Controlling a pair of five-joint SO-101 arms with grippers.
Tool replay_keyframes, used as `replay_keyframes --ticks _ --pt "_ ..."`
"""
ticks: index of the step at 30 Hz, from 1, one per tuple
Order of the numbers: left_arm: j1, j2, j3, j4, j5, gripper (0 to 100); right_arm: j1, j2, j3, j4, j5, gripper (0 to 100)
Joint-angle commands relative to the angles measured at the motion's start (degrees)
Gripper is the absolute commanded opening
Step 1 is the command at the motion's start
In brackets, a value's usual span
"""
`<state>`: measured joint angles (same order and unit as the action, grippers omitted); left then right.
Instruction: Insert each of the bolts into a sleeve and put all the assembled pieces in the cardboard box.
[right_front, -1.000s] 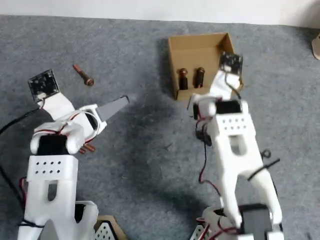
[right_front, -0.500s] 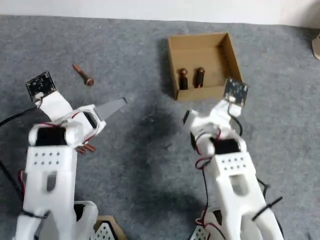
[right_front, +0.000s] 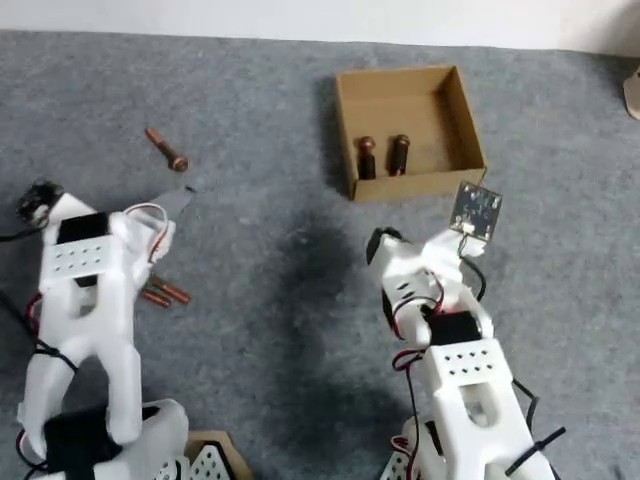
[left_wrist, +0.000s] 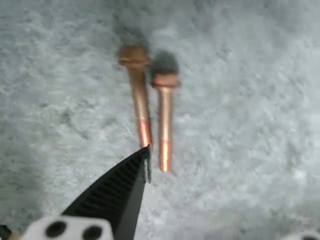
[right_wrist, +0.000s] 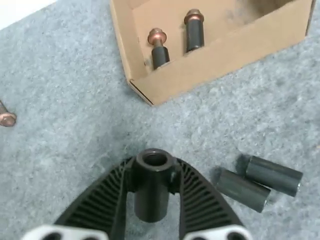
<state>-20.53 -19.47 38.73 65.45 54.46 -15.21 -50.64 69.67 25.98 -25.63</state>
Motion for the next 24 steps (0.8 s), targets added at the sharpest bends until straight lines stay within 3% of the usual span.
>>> replay_keyframes --ticks 1,6,12,24 --pt "-2.59 0.31 -2.42 0.26 0.7 54 -0.31 -1.8 -0.48 -2.59 -0.35 0.5" --pt "-5.85 0.57 -2.42 4.31 -3.25 54 -0.31 -1.8 -0.4 -2.68 -0.44 0.5" --pt "-8.22 0.66 -1.63 2.73 -7.03 54 -0.4 -1.8 0.31 -2.77 -0.44 0.5" --pt "-8.04 0.66 6.73 -8.44 -7.65 54 -0.4 -1.8 0.4 -2.77 -0.35 0.5"
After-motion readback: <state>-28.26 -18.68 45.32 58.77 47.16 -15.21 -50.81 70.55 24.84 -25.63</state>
